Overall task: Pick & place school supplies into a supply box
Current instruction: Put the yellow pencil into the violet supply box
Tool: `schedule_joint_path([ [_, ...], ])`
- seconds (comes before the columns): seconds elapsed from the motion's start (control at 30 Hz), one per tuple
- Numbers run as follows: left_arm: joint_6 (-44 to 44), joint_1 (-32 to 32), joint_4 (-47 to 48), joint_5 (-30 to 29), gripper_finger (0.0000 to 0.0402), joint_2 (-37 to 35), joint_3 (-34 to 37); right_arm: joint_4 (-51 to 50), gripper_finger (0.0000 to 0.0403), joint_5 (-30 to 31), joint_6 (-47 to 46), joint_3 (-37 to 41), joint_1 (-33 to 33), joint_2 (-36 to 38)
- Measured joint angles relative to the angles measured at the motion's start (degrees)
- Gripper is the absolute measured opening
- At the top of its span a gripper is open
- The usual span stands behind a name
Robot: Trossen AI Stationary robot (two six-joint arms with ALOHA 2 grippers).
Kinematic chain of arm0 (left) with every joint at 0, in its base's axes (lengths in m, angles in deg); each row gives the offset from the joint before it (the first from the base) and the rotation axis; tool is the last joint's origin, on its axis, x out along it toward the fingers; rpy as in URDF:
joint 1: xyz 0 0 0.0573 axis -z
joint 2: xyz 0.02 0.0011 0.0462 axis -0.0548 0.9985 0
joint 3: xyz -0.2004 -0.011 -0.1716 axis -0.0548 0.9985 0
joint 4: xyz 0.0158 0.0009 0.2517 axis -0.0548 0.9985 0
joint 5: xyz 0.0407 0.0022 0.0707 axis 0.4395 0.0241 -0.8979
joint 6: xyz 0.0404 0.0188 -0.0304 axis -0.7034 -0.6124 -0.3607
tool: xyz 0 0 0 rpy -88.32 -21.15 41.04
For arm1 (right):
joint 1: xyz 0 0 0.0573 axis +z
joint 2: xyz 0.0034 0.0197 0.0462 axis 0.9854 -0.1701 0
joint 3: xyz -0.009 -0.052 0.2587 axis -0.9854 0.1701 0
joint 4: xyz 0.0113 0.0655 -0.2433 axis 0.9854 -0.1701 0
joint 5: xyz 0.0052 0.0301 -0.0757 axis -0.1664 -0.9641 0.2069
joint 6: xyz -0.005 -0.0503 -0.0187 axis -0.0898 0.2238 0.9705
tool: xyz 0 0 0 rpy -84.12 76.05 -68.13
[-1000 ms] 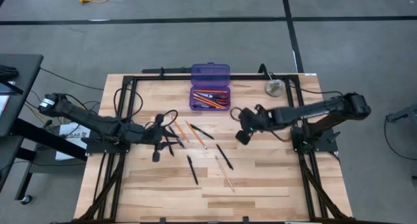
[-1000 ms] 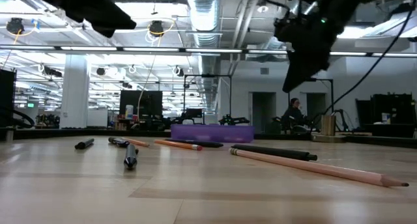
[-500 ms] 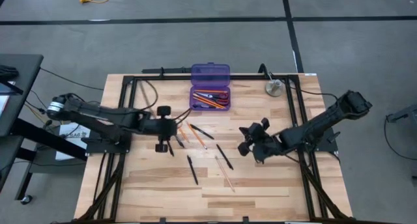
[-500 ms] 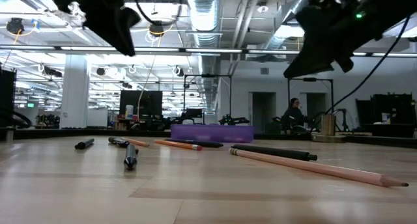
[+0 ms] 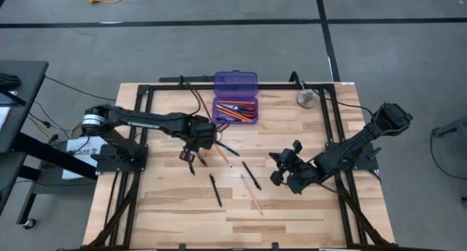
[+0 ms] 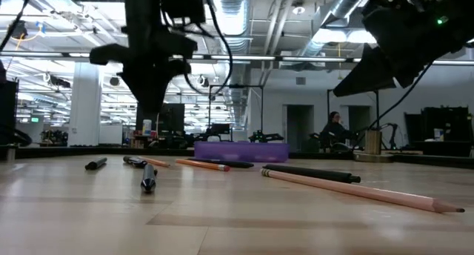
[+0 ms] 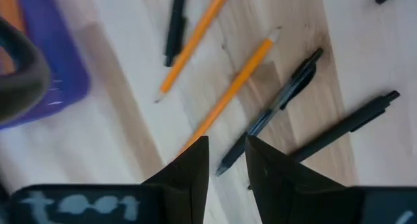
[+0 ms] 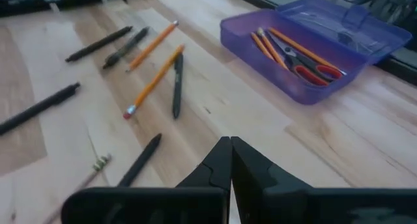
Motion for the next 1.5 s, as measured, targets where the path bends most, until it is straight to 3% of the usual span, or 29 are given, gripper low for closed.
schedule_joint_path([
  [0.33,-10.5,-6.3,-2.0,2.0,0.0092,1.2,1.7,-0.6,0.0,-0.7,-5.6,0.0,0.6,-5.7],
  [0.5,-11.7,-8.6,-3.5,6.5,0.0092,1.2,1.7,-0.7,0.0,-1.6,-6.2,0.0,0.6,-5.6],
  [0.93,-14.8,-11.4,-7.8,9.7,0.0092,1.2,4.0,-0.7,0.0,-1.7,-6.3,0.0,0.6,-5.5],
  [1.13,-15.8,-11.4,-11.3,8.2,0.0092,1.2,10.1,-0.7,0.0,-1.7,-6.3,0.0,0.6,-5.5],
  [1.5,-16.8,-11.3,-15.0,4.8,0.0092,1.2,14.1,-0.2,0.0,-1.7,-7.3,0.0,0.1,-5.5],
])
